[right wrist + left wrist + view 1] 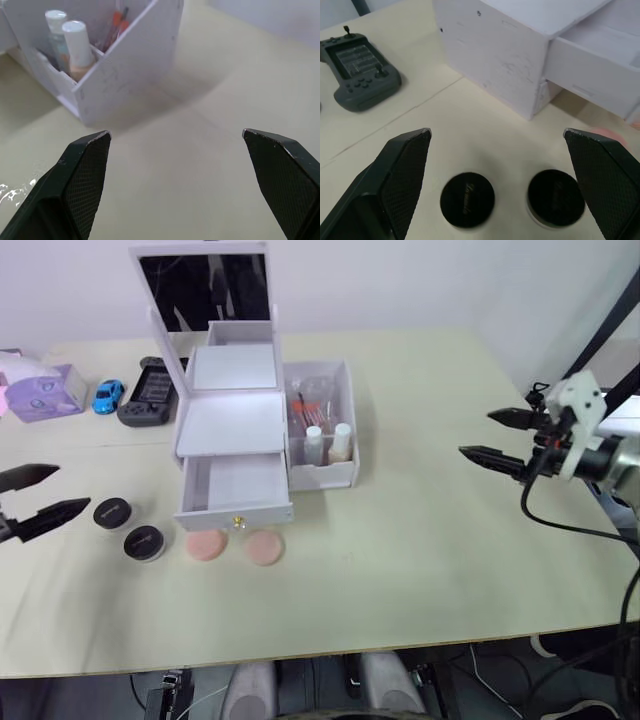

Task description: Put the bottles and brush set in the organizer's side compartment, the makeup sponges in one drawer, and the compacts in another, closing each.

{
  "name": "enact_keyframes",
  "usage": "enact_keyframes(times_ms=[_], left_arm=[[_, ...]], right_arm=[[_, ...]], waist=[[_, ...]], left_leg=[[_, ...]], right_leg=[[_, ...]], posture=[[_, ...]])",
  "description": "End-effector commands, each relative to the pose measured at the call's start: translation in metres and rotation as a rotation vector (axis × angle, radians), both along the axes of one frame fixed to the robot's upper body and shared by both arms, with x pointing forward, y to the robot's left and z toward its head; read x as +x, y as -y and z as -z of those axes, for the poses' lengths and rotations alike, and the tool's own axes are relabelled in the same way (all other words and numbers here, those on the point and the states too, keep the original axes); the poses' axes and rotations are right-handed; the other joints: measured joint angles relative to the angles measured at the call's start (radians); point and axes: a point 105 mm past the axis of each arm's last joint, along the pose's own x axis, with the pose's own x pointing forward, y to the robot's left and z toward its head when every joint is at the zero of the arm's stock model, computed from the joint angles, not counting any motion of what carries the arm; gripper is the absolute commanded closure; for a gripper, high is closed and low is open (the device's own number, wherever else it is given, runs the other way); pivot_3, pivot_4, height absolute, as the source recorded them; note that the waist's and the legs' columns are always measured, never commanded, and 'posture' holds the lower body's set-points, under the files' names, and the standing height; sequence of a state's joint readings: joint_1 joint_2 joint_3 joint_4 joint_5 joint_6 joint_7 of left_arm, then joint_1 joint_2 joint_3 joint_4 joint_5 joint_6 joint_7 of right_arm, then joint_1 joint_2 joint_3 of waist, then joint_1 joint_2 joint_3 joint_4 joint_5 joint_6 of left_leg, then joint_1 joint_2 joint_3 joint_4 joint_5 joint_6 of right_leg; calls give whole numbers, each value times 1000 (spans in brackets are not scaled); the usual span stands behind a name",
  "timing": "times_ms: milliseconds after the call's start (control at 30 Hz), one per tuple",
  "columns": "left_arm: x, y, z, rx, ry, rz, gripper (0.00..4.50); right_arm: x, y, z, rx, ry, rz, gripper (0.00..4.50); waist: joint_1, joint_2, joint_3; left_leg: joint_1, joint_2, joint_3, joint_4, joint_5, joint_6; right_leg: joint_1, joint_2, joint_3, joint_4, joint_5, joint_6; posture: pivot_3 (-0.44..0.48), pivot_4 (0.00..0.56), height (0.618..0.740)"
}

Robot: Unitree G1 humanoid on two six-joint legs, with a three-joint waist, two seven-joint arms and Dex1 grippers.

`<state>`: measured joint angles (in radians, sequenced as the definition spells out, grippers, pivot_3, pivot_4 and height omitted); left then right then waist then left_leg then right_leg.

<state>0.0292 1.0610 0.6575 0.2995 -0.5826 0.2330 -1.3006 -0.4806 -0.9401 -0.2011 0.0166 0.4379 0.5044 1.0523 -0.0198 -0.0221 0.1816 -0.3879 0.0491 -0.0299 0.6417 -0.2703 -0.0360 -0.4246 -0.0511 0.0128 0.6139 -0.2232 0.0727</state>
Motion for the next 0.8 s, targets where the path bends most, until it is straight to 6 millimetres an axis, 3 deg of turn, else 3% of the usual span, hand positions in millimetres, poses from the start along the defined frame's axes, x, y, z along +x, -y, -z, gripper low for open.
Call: enact_keyframes(times_ms=[33,100,233,433,600,800], left_arm=[[-11,3,-18,6,68,-19,43],[-20,5,-17,2,63,-34,43],[-43,17,-9,-22,23,-41,43],[-71,52,13,-104,-37,-24,43],[-93,108,46,-178,-107,39,43],[-97,161,65,-221,-134,104,43]], right_arm=[[1,-13,-7,-30,54,-83,0],[11,-14,-8,17,-12,-67,0],[14,-35,-20,-13,16,-157,0],[-5,-76,-46,95,-46,-393,0],[-39,-108,-49,-6,-112,-616,0],[-45,-114,-47,-101,-118,-628,0]], waist=[[-20,2,1],[-31,9,5],[-18,11,6],[-15,9,5],[-13,7,4],[6,5,3]], left_leg=[[-2,-5,-10,-2,0,0],[0,-21,-44,-2,6,-4],[-3,-20,-40,-1,9,-10],[-1,-19,-31,-7,9,-10],[1,-19,-25,-8,9,-10],[1,-17,-25,-3,9,-10]], right_leg=[[5,-7,-12,0,-2,2],[15,-19,-35,1,-10,6],[10,-22,-38,2,-10,4],[7,-21,-29,0,-10,4],[6,-21,-22,0,-10,4],[5,-14,-18,0,-9,3]], posture=[[0,150,740],[0,150,740],[0,150,740],[0,150,740],[0,150,740],[0,150,740]])
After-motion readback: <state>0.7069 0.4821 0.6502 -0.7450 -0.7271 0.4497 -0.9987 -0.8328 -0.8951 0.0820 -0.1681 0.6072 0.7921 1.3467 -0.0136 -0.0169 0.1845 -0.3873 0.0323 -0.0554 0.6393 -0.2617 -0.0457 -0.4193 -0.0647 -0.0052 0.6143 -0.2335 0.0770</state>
